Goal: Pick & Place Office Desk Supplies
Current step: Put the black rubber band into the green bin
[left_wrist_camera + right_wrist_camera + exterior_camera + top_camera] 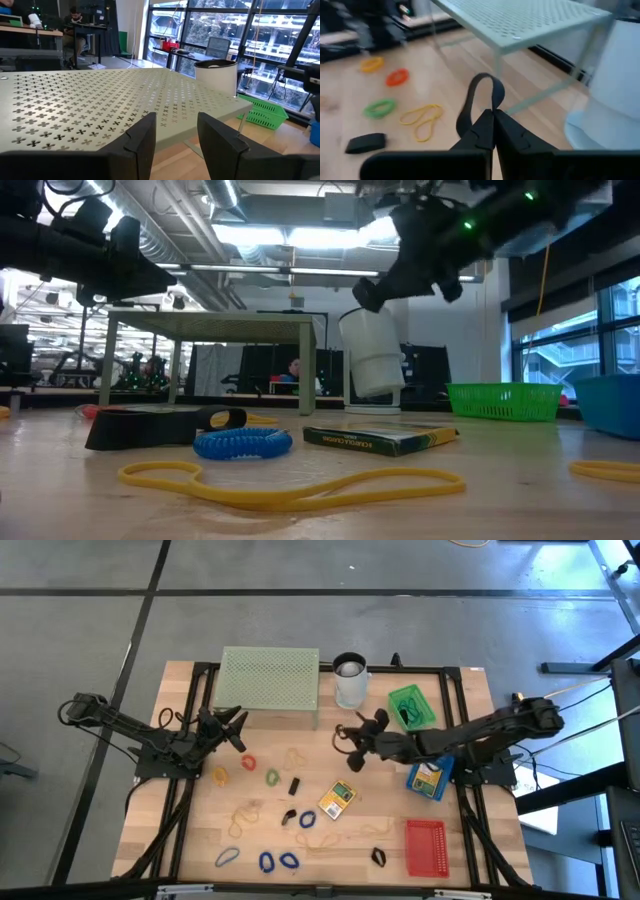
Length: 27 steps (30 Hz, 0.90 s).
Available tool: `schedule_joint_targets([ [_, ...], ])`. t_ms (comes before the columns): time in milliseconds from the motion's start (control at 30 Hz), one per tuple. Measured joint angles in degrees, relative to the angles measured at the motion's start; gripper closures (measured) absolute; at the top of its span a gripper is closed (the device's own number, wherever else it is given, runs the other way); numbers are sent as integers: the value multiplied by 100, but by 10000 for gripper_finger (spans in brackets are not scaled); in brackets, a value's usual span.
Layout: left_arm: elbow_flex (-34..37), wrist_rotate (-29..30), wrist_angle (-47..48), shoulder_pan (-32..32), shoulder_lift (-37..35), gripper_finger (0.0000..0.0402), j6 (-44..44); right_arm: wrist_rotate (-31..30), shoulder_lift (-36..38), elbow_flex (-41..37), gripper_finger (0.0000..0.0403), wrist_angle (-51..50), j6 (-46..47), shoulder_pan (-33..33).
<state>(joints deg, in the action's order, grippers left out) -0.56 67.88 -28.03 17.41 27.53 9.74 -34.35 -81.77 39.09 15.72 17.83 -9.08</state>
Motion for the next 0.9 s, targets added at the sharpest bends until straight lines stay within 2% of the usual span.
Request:
schedule_joint_targets([
  [67,0,0,-3,1,-1,263,0,11,3,-372,395,669,-129,-2],
  [133,0,0,-4,0,-2,263,0,-246,8,-641,395,921,8,0],
  [267,0,0,-4,2,-2,263,0,-936,6,-1005,395,883,827,26],
  [400,0,0,-2,-1,0,263,0,-1264,6,-1160,395,871,1469,146],
  [633,0,0,-2,-1,0,263,0,-2318,24,-1161,395,815,1590,406],
  [767,0,0,-3,0,0,263,0,-2357,222,-1161,395,457,1937,625],
  [900,0,0,-2,0,-2,263,0,-2322,655,-1161,395,-509,2539,959],
])
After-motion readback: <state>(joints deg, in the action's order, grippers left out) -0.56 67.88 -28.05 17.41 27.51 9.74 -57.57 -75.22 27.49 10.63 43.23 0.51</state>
